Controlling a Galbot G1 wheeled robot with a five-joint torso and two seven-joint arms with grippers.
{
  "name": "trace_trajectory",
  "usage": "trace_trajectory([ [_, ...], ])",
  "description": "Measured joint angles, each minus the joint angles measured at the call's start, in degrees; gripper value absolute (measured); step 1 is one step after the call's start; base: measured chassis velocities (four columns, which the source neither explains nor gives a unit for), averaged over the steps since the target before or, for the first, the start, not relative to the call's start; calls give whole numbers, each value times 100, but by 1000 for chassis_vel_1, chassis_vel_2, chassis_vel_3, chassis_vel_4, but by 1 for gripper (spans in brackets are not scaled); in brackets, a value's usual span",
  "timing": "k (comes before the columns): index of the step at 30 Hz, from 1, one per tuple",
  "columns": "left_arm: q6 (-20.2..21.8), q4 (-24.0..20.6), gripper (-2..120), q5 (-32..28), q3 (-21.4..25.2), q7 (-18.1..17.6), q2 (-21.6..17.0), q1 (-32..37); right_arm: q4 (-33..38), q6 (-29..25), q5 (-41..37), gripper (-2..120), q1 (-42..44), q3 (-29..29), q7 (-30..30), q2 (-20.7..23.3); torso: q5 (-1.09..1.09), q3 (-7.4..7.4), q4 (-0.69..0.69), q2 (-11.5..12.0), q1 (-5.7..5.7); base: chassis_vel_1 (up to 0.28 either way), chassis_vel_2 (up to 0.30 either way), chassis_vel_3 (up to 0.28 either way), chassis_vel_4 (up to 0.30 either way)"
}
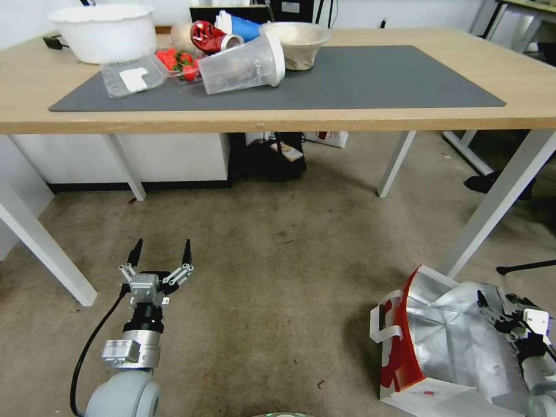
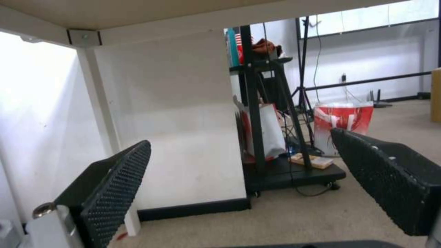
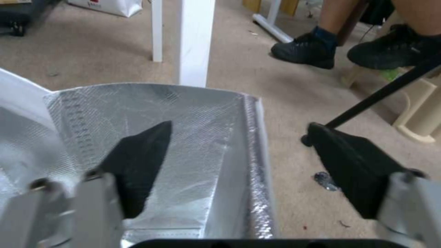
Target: Pick up the food delivery bag from the floor and place it on the table.
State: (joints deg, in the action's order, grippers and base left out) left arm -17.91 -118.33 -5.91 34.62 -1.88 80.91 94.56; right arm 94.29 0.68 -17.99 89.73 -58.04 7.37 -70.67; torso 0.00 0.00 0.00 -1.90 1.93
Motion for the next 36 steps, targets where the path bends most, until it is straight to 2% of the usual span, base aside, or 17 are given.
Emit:
trace_trajectory([
  [3,1,-13,98,-7,13,17,-7,5,-20,-3,23,67,-14,13,-3,-11,0,0,0,0,0,0,0,0,0],
  [5,3,-13,98,-23,32,20,-25,1,-28,-10,38,55,-17,17,-9,-19,0,0,0,0,0,0,0,0,0],
  [7,4,-13,98,-27,38,19,-27,-3,-36,-18,46,51,-18,18,-10,-22,0,0,0,0,0,0,0,0,0],
  [10,4,-13,98,-32,41,17,-27,-6,-63,-49,64,36,-14,20,-11,-34,0,0,0,0,0,0,0,0,0],
  [14,12,-13,98,-52,41,17,-24,-3,-75,-82,88,26,-9,20,-7,-45,1,0,0,0,0,0,0,0,0],
  [16,20,-26,98,-75,43,12,-23,-3,-93,-131,113,14,-6,21,1,-60,0,0,0,0,0,0,0,0,0],
  [18,21,-30,98,-79,46,11,-24,-3,-98,-141,115,11,-6,22,4,-61,0,0,0,0,0,0,0,0,0],
  [20,23,-38,98,-85,57,7,-26,-1,-109,-162,131,1,-12,21,13,-62,0,0,0,0,0,0,0,0,0],
  [27,22,-50,98,-86,70,-5,-16,16,-151,-279,173,0,-2,26,41,-74,0,0,0,0,0,0,0,0,0],
  [36,18,-70,98,-55,78,-16,7,37,-6,-456,-150,0,109,142,76,-172,0,0,0,0,0,0,0,0,0],
])
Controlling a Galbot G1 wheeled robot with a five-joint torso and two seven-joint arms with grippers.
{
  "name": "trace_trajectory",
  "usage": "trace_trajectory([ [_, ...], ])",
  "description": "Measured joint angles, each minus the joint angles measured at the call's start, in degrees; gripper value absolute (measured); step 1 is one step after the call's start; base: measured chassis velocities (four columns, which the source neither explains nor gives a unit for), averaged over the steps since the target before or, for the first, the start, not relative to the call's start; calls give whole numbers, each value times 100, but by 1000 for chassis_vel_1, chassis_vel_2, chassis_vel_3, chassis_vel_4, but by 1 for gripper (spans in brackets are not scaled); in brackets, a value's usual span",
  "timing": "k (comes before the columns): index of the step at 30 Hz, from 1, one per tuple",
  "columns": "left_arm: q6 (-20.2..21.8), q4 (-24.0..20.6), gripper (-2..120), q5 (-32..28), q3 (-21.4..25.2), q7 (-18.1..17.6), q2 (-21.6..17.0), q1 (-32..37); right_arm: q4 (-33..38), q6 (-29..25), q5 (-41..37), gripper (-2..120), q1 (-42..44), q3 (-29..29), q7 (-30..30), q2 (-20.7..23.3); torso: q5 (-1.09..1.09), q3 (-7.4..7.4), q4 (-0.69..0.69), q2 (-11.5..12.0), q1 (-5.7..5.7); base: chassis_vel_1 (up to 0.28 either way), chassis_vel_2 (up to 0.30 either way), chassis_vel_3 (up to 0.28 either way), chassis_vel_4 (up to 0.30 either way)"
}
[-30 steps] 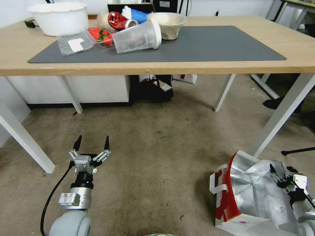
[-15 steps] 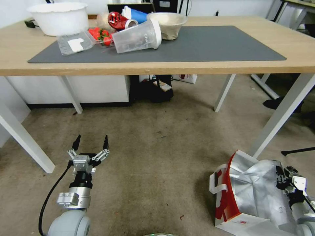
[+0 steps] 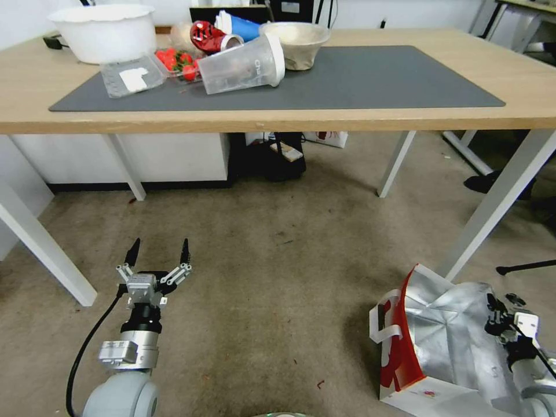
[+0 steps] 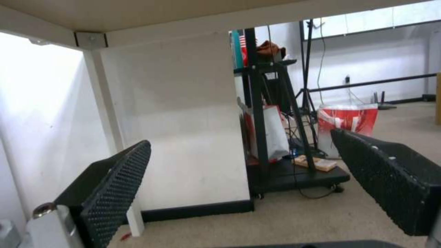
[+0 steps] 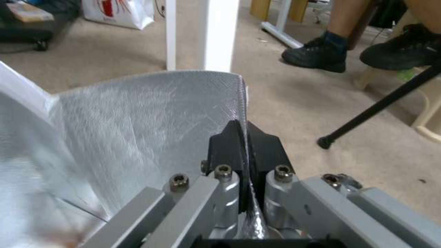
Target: Pick up the food delivery bag from the floor and place it on the table.
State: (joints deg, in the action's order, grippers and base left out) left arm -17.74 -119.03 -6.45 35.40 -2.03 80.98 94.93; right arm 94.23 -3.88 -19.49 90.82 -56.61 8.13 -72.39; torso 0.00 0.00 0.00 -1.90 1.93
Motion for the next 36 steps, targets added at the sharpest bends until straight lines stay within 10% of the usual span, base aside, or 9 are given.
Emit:
trace_trajectory([
  [36,-97,35,97,11,89,-110,54,-23,2416,-531,-754,0,905,1026,825,-681,0,0,0,0,0,0,0,0,0],
])
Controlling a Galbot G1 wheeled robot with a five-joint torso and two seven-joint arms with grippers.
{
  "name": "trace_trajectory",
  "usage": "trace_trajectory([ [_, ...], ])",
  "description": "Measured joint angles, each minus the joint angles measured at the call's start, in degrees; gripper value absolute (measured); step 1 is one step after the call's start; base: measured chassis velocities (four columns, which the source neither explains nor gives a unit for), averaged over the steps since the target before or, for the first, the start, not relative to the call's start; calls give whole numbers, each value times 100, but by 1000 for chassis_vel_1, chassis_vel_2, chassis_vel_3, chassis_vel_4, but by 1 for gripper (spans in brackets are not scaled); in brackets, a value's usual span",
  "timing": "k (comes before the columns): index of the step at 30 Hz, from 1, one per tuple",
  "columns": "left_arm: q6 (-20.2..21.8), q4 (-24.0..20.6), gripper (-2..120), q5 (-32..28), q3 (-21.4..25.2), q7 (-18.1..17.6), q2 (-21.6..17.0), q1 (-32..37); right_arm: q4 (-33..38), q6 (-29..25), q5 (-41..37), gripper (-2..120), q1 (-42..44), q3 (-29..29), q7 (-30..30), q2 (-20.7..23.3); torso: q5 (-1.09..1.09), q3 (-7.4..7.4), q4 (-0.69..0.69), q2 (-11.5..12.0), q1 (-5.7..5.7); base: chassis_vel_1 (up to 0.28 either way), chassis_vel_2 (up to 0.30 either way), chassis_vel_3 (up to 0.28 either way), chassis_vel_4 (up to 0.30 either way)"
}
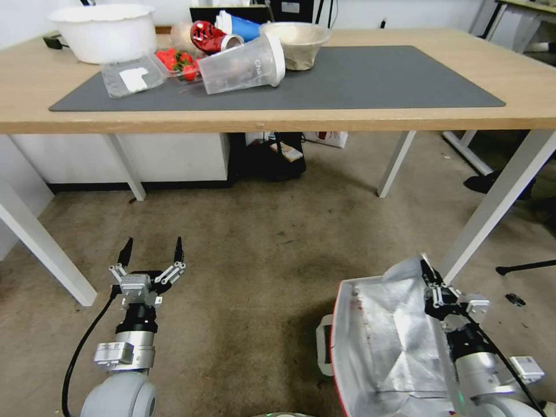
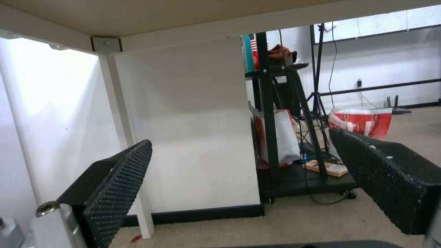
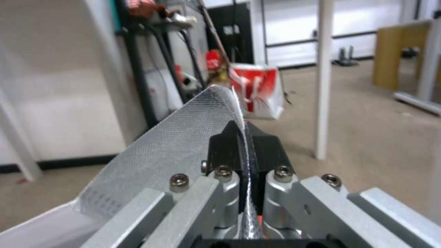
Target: Pick up the food delivery bag from the floor and place it on the table.
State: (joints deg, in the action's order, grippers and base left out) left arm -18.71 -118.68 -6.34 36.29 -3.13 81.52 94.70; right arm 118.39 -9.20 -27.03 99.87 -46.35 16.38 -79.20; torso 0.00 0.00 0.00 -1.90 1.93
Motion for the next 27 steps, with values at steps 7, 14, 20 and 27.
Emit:
trace_trajectory([
  [7,2,58,97,-1,10,-3,31,-50,498,95,-316,0,-10,69,298,62,1,0,0,0,0,0,0,0,0],
  [14,4,91,97,4,10,-7,75,-60,757,161,-820,0,-31,7,904,243,0,0,0,0,0,0,0,0,0],
  [20,4,95,97,18,10,-42,92,-62,972,198,-1254,0,-30,-6,1301,343,-1,0,0,0,0,0,0,0,0],
  [27,4,94,97,23,3,-54,98,-60,1211,247,-1583,0,-21,-52,1652,499,0,0,0,0,0,0,0,0,0],
])
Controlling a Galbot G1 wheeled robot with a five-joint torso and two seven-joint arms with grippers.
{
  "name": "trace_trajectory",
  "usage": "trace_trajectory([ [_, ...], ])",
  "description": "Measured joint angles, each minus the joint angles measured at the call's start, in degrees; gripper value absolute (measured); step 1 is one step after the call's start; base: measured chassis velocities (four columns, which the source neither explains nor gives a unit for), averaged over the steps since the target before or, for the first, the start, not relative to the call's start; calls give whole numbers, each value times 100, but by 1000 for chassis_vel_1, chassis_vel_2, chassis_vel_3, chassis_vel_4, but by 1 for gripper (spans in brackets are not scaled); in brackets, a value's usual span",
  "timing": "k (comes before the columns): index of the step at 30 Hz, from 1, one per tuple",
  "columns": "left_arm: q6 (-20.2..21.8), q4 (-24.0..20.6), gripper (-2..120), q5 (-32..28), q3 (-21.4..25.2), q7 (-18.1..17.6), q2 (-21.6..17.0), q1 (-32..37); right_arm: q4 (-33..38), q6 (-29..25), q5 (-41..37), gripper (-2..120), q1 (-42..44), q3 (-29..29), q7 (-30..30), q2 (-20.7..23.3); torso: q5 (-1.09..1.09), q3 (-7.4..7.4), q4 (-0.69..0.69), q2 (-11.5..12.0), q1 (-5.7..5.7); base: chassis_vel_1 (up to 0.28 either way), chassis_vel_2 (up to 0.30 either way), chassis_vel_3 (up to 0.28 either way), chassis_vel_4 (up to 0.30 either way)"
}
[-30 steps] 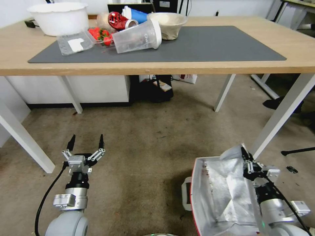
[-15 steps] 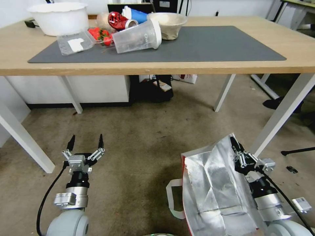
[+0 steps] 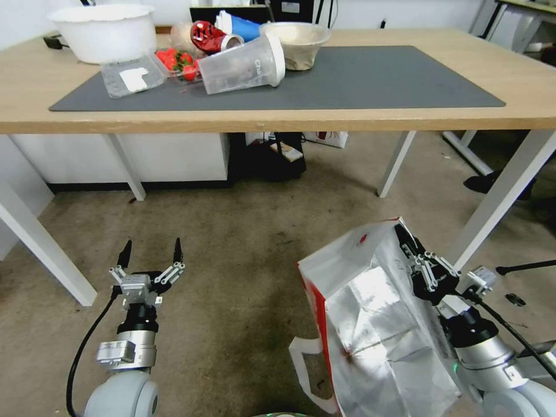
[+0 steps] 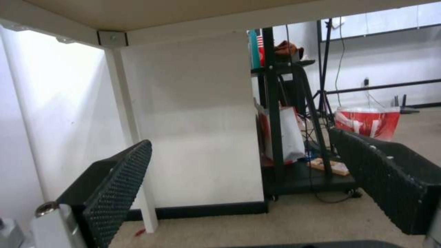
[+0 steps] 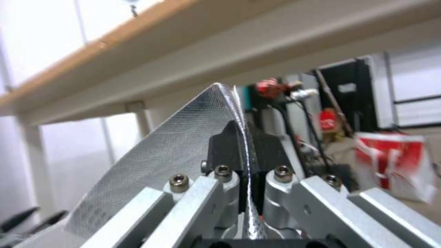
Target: Pick up the food delivery bag from the floor and place it on the table.
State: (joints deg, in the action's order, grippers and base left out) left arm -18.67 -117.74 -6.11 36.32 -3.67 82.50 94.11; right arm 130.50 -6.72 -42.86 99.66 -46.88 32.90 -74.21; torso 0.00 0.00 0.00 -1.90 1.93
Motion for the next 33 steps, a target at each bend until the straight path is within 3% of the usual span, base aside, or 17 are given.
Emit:
trace_trajectory([
  [18,-27,-37,98,-52,20,7,-21,8,486,469,-1532,0,-122,-59,853,471,0,0,0,0,0,0,0,0,0],
  [24,-82,-50,98,-181,33,186,-26,23,599,830,-2362,0,-137,-112,1212,602,0,0,0,0,0,0,0,0,0],
  [33,-129,-90,98,-193,111,267,-60,1,628,1150,-2963,0,-178,-329,1309,815,-1,0,0,0,0,0,0,0,0],
])
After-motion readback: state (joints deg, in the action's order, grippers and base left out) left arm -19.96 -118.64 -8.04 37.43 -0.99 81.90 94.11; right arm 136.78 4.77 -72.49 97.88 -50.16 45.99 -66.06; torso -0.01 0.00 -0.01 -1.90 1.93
